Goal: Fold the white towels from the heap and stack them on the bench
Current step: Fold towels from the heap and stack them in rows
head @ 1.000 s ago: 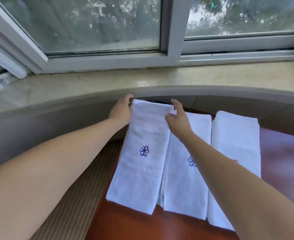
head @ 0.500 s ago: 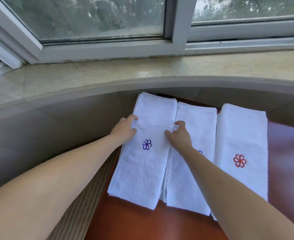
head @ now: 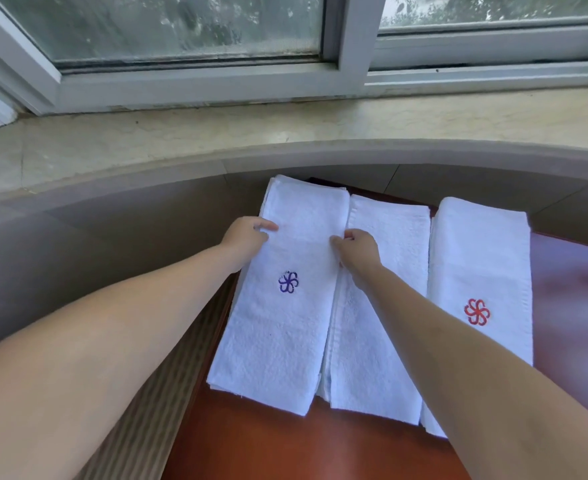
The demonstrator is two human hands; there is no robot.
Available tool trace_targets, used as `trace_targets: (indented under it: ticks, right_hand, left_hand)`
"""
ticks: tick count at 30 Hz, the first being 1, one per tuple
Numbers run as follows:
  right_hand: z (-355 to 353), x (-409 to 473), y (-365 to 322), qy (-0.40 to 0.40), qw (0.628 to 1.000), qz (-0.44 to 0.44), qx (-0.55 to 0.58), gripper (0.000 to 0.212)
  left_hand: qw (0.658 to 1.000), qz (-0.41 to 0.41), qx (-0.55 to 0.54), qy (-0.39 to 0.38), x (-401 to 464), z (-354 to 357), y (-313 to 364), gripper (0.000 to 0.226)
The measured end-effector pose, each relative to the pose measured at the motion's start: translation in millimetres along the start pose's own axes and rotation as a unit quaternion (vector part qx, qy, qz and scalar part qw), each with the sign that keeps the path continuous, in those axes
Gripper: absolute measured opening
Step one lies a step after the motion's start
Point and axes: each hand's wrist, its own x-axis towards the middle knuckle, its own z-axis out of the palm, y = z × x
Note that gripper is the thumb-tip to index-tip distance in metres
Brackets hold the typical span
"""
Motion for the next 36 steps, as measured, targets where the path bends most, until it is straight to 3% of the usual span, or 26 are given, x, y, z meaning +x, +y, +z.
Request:
trace_targets:
  ticks: [4, 8, 13, 15, 17, 19, 24, 29, 33, 36]
  right_hand:
    - [6.2, 4.4, -1.8, 0.032, 0.998, -0.046, -0.006, 0.023]
    - [11.1, 7.7, 6.1, 0.036, 0.997, -0.025, -0.069, 0.031]
    - [18.8, -15.5, 13.6, 0.045, 0.988, -0.104, -0.106, 0.062]
    - [24.1, -35.2, 25.5, 0.03, 0.959, -0.169, -0.224, 0.064]
    - [30.0, -58.4, 40.5, 0.024, 0.897, -0.234, -0.375, 0.057]
    - [34.9, -82.4, 56.2, 0.006, 0.85, -0.282, -0.446, 0.053]
    - [43.1, -151.3, 94.7, -0.065, 0.831, -0.273, -0.481, 0.059]
    - [47.4, -230.4, 126.0, -0.105, 0.814, -0.254, -0.512, 0.062]
    - [41.0, -298.0, 141.0, -0.144, 0.825, -0.19, -0.513, 0.061]
    - [28.5, -351.1, 139.1, -0.148, 0.83, -0.16, -0.514, 0.063]
  left_hand:
    - [0.999, 0.009, -0.02, 0.028, 4.6, 3.0, -2.0, 0.035]
    - [0.999, 0.029, 0.014, -0.001, 3.6, 3.5, -9.9, 0.031]
    - [0.978, 0.097, 0.182, -0.033, -16.2, 3.7, -17.1, 0.045]
    - [0.944, 0.145, 0.295, -0.021, -35.8, 4.9, -26.6, 0.053]
    - [0.893, 0.204, 0.401, -0.025, -58.3, 8.1, -39.8, 0.057]
    - [0.862, 0.232, 0.447, -0.057, -82.0, 10.2, -54.8, 0.059]
    - [0.842, 0.213, 0.487, -0.095, -153.6, 5.5, -95.2, 0.064]
    - [0.868, 0.141, 0.461, -0.118, -237.3, -0.3, -132.5, 0.062]
    - [0.861, 0.113, 0.469, -0.161, -301.0, -4.6, -147.8, 0.055]
    - [0.88, 0.112, 0.435, -0.155, -348.4, -7.8, -142.0, 0.055]
